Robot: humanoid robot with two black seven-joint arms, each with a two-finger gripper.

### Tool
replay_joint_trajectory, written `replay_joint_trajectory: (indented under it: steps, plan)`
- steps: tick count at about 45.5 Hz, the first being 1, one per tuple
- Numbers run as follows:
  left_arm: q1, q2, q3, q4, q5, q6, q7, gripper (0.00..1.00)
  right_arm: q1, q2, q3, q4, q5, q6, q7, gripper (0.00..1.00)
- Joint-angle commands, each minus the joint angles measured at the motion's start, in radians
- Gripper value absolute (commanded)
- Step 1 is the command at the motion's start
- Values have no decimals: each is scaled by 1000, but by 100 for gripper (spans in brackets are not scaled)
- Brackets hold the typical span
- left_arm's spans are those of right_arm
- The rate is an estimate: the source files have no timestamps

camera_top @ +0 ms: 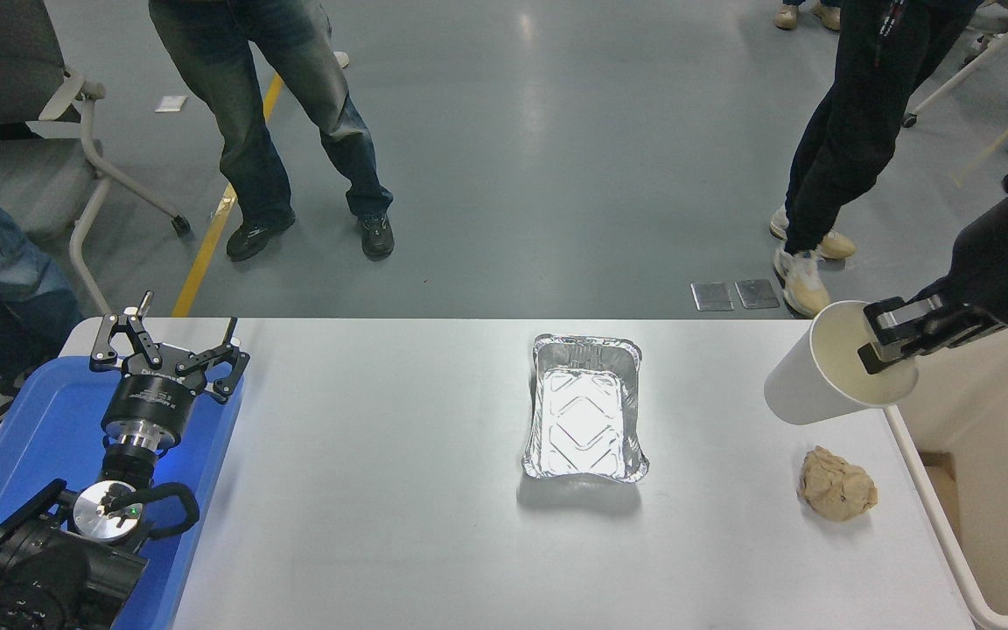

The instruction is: Pick up paper cup place in dustbin

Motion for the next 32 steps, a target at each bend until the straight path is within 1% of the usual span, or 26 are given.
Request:
replay_joint_trajectory:
  steps: [1,9,18,24,25,32]
  plan:
    - [0,0,0,0,-2,0,0,99,-63,-59,-25,-103,-9,-13,-6,0]
    - [0,1,-2,0,0,0,0,99,-192,-176,-31,-287,-19,-58,-10,0]
    - [1,0,-2,0,0,0,0,99,-476,-303,52,-606,-6,-158,-4,0]
    - [0,0,-2,0,0,0,0,99,-735,-380,266,-821,-1,-174,-3,0]
    - [0,0,-2,0,-2,0,0,99,-857,-400,375,-913,-1,-181,-3,0]
    - [0,1,-2,0,0,0,0,99,-1217,-392,688,-1131,-1,-229,-3,0]
